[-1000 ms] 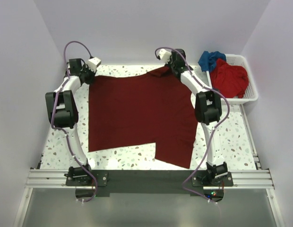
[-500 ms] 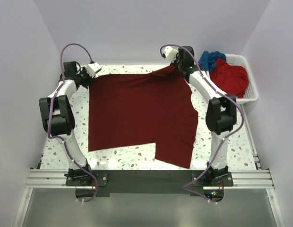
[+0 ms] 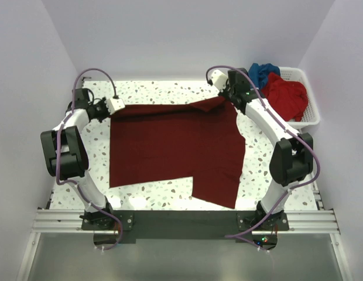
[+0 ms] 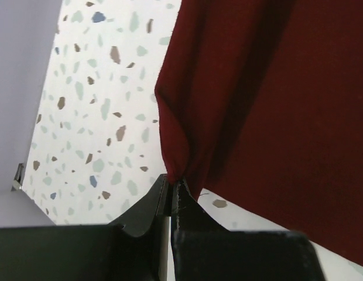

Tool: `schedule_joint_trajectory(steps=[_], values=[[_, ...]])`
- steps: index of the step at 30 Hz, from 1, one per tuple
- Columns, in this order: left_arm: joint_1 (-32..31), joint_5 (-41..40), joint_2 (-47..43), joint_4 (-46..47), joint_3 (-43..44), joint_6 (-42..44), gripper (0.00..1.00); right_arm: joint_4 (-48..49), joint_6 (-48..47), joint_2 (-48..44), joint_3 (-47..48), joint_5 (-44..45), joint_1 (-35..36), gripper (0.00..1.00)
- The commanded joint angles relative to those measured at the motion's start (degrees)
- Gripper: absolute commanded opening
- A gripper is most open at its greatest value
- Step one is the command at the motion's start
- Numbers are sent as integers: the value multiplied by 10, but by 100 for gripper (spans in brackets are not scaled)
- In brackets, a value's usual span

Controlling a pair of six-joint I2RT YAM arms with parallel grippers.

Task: Fold and stack the t-shirts
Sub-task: Fold the tshirt

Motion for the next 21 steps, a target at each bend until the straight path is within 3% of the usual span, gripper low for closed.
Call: schedule_joint_trajectory(steps=[1, 12, 21], values=[[9, 6, -33, 17, -43, 78, 0, -34, 21, -61, -53, 21, 7, 0], [8, -17, -24, 34, -78, 114, 0, -103, 107, -93, -143, 43, 56, 0], [7, -8, -28, 21, -70, 114, 0, -142, 113, -79, -125, 47, 61, 0]])
